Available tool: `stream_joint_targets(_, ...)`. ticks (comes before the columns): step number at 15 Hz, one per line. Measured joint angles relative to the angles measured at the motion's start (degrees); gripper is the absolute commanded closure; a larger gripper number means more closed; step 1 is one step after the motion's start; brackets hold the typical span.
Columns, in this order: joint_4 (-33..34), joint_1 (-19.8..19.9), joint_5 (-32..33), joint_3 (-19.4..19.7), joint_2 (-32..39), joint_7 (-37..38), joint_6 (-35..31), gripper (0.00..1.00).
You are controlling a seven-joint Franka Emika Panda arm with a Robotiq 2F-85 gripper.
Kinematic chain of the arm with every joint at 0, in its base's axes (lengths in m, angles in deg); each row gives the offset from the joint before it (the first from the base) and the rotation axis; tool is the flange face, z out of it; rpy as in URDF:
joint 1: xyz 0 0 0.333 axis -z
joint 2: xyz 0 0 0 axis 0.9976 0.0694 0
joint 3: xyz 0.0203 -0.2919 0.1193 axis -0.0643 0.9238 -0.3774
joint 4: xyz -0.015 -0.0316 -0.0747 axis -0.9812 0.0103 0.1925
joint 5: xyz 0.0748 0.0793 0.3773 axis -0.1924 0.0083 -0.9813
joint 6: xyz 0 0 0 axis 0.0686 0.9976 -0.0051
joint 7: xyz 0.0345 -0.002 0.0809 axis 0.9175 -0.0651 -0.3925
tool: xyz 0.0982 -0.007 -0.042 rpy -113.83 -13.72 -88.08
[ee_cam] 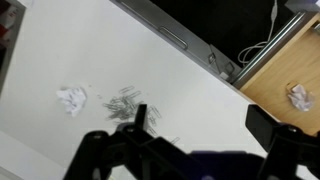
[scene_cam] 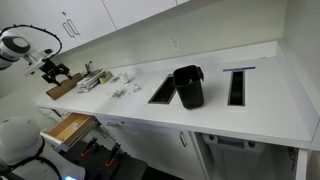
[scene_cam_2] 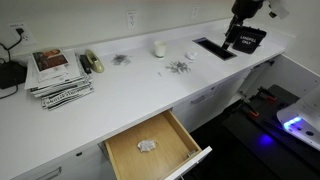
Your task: Remove the paper from the drawer and put it on the counter
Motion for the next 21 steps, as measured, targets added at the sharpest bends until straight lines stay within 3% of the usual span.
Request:
stream_joint_targets(4,2.64,-3.93,-0.46,-1.98,8.75,-5.95,-6.3,0.0)
stream_joint_targets(7,4.91,-5.38,-0.5,-2.45,14.42,-10.46,-7.37,0.0)
stream_joint_targets(16,4.81,-5.36,-0.99,-2.45,15.05,-10.92,-7.54,0.0)
stream_joint_targets(21,4.02,-7.66,-5.21,-4.64,23.99,-16.9,-17.53,0.0)
